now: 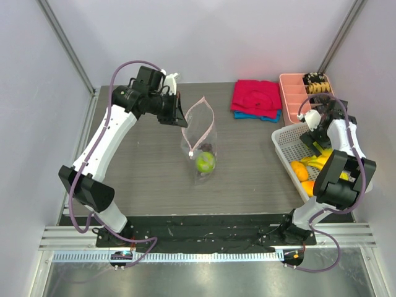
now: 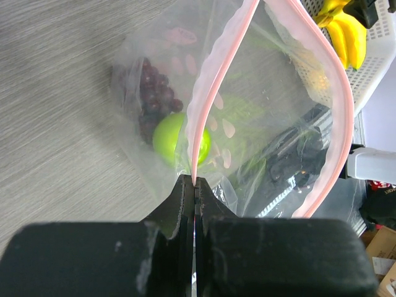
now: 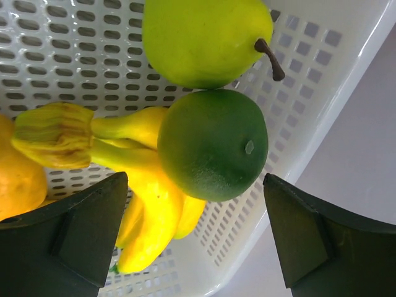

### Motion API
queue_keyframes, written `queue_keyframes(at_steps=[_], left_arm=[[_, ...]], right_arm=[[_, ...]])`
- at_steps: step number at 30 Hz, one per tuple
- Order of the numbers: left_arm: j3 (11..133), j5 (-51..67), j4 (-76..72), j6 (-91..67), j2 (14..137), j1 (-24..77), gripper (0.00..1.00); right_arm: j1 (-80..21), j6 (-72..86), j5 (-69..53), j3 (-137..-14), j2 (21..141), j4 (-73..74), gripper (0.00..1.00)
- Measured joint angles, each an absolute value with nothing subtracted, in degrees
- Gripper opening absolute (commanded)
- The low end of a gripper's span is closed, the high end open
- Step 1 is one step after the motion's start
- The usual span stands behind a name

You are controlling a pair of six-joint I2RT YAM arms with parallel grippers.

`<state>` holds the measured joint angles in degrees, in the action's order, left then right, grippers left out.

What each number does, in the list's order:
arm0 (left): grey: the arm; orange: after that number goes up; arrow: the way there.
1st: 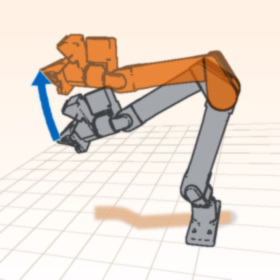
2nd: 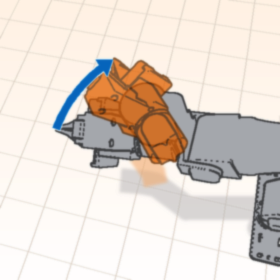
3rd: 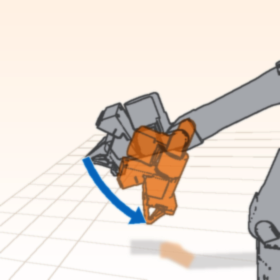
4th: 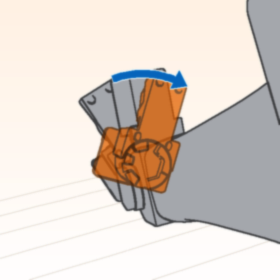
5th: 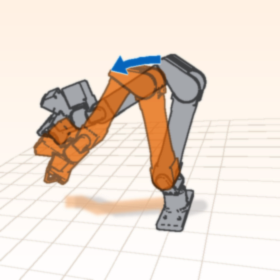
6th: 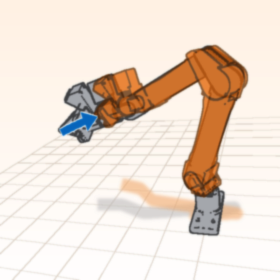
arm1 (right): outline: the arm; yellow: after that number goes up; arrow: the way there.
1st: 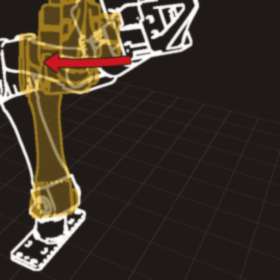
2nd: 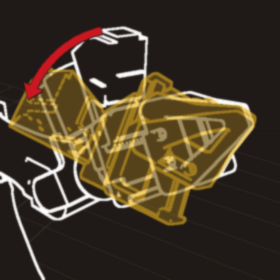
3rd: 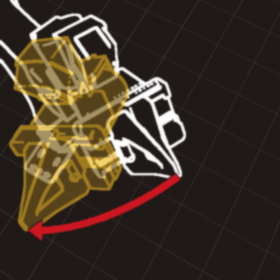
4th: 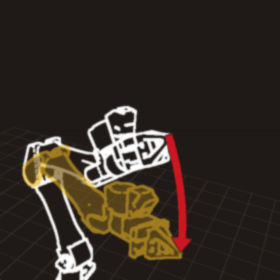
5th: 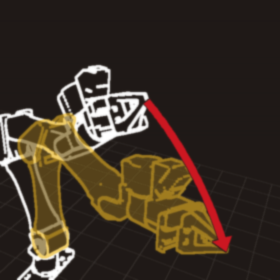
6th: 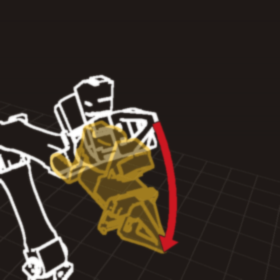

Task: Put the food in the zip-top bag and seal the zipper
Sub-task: Pick up the fake fruit from the bin.

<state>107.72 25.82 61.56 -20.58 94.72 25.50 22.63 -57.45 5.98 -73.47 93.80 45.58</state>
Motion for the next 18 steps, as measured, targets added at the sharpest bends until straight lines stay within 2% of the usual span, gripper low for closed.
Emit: queue_keyframes(at_steps=[7,9,13,14,18], left_arm=[[107.72,26.13,61.54,-20.58,94.76,25.5,0.0],[107.72,26.13,61.56,-20.58,94.78,25.5,0.0],[107.72,26.13,61.54,-20.58,94.78,25.5,0.0],[107.72,26.13,61.56,-20.58,94.78,25.5,0.0],[107.72,26.13,61.56,-20.58,94.78,25.5,0.0]], right_arm=[[22.63,-60.29,7.97,-69.17,93.97,39.53,0.94],[22.63,-60.95,8.38,-68.31,94.02,37.91,0.89],[22.59,-62.19,9.06,-66.32,94.02,34.83,0.72],[22.57,-62.43,9.37,-66.15,94.02,34.3,0.63],[22.17,-62.63,9.82,-66.02,93.89,33.89,0.45]])
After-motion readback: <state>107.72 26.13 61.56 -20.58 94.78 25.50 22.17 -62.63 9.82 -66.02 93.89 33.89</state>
